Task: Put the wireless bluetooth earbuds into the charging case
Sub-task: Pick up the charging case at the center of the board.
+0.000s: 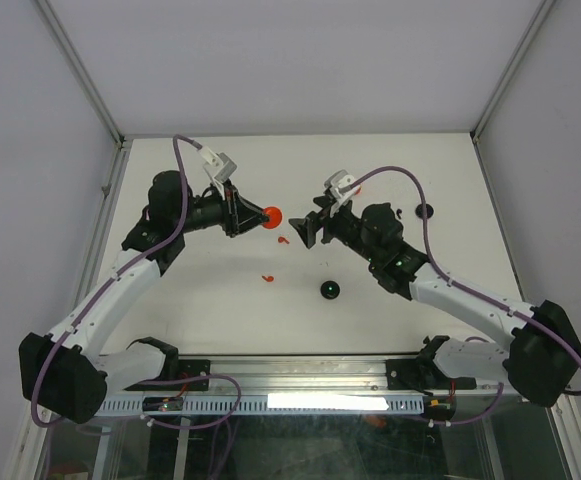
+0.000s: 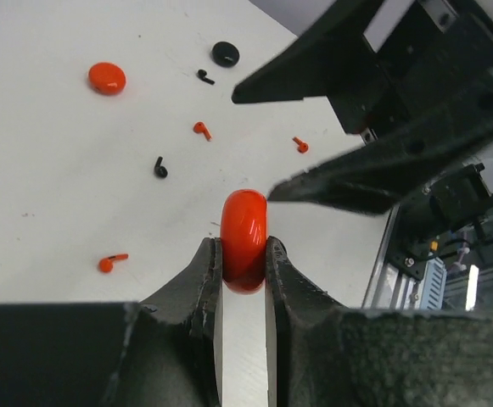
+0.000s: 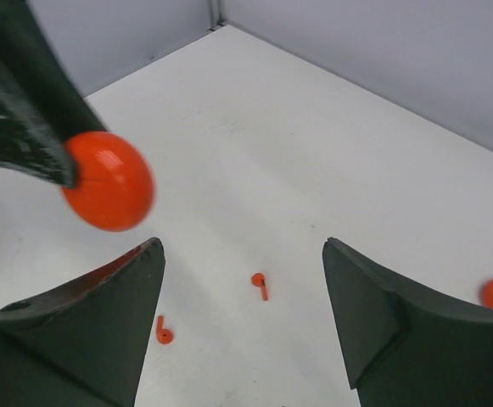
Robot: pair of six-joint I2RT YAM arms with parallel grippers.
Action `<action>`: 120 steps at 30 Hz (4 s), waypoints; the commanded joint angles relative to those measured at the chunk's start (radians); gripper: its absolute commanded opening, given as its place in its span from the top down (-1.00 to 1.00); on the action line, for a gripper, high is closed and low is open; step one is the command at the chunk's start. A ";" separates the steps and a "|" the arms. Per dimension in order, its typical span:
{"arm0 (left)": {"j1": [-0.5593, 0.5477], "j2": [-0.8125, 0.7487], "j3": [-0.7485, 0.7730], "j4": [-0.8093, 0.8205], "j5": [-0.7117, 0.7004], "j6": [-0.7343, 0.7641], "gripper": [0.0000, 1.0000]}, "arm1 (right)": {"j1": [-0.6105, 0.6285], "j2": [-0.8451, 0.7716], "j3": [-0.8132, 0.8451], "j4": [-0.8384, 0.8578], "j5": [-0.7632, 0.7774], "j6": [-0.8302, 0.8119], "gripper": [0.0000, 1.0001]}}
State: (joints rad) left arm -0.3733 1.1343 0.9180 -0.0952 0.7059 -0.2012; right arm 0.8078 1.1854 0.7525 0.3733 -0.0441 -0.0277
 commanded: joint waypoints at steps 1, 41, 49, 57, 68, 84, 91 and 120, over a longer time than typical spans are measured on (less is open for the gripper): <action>-0.003 -0.052 0.048 -0.006 0.096 0.216 1.00 | -0.091 -0.035 0.062 -0.048 -0.014 0.009 -0.56; -0.036 -0.056 0.098 -0.098 0.355 0.508 1.00 | -0.142 0.112 0.128 0.114 -0.820 0.066 -0.68; -0.042 -0.061 0.089 -0.099 0.356 0.508 1.00 | -0.142 0.123 0.129 0.140 -0.820 0.066 -0.68; -0.044 -0.065 0.086 -0.099 0.355 0.507 1.00 | -0.142 0.130 0.112 0.210 -0.908 0.182 0.36; -0.046 -0.068 0.086 -0.059 0.363 0.464 1.00 | -0.141 0.136 0.105 0.212 -0.931 0.202 0.59; -0.047 -0.099 0.009 0.126 0.368 0.339 1.00 | -0.141 0.131 0.070 0.291 -0.930 0.254 0.23; -0.047 -0.095 -0.001 0.144 0.383 0.330 1.00 | -0.142 0.124 0.056 0.341 -0.923 0.278 0.23; -0.047 -0.091 -0.032 0.210 0.348 0.234 0.27 | -0.143 0.103 0.002 0.444 -0.889 0.318 1.00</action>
State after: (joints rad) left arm -0.4137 1.0599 0.8982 0.0376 1.0653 0.0612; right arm 0.6628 1.3212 0.7605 0.7563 -0.9417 0.2733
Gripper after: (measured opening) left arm 0.312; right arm 0.283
